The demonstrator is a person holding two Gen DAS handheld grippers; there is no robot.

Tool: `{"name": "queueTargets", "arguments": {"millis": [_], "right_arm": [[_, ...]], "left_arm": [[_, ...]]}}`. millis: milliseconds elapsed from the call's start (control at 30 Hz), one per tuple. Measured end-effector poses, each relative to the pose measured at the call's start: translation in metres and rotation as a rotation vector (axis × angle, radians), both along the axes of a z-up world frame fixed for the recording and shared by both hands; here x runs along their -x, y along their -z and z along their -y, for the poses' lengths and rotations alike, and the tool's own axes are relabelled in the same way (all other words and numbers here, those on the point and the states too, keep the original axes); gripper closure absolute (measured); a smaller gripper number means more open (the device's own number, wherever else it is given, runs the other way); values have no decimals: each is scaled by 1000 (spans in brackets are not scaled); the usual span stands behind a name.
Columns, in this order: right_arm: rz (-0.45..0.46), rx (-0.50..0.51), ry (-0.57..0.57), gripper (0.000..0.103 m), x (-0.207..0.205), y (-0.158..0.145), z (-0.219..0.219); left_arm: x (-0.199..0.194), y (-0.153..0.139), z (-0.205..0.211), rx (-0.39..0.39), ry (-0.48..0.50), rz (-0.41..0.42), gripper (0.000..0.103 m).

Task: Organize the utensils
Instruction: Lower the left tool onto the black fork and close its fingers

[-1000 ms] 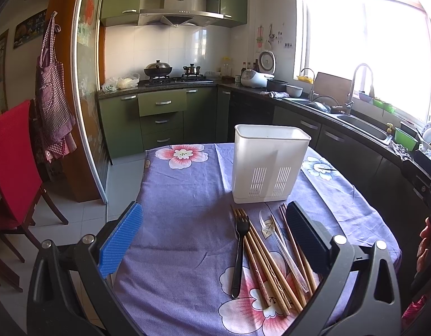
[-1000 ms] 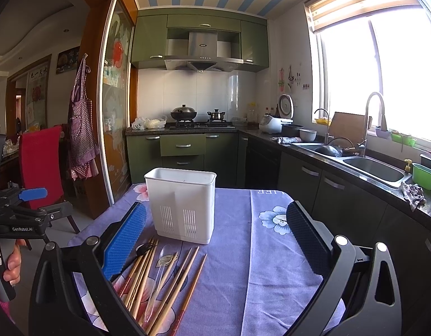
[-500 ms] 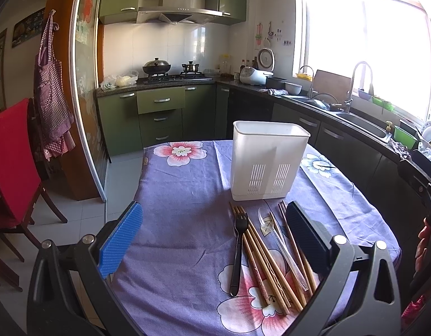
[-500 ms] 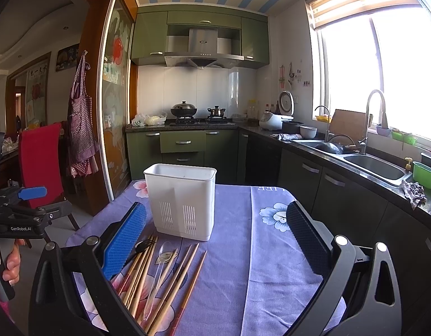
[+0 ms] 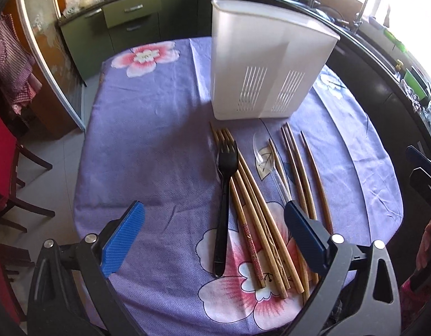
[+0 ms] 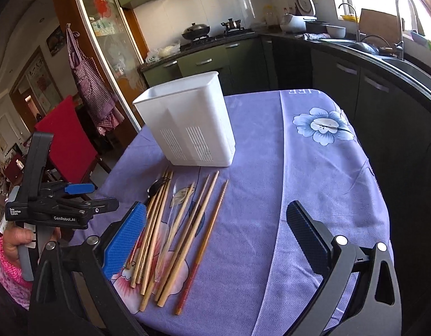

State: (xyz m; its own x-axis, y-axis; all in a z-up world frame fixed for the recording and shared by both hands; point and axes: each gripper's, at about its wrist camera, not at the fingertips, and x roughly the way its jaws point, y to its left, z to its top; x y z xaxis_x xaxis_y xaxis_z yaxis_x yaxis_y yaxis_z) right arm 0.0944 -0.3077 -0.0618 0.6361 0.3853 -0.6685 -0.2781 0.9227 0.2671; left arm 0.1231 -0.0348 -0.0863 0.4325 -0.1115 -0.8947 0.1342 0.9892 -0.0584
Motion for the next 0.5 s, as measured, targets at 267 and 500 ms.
{"name": "queueTargets", "arguments": {"millis": [267,500], "right_arm": [[-31,-7,7,18,-5,13,4],[-43,-10,-9,18,-6,17,-2]], "left_arm": [[-32,37,10,26,2,-181,46],[-41,45,12,-27,29,-215,84]]}}
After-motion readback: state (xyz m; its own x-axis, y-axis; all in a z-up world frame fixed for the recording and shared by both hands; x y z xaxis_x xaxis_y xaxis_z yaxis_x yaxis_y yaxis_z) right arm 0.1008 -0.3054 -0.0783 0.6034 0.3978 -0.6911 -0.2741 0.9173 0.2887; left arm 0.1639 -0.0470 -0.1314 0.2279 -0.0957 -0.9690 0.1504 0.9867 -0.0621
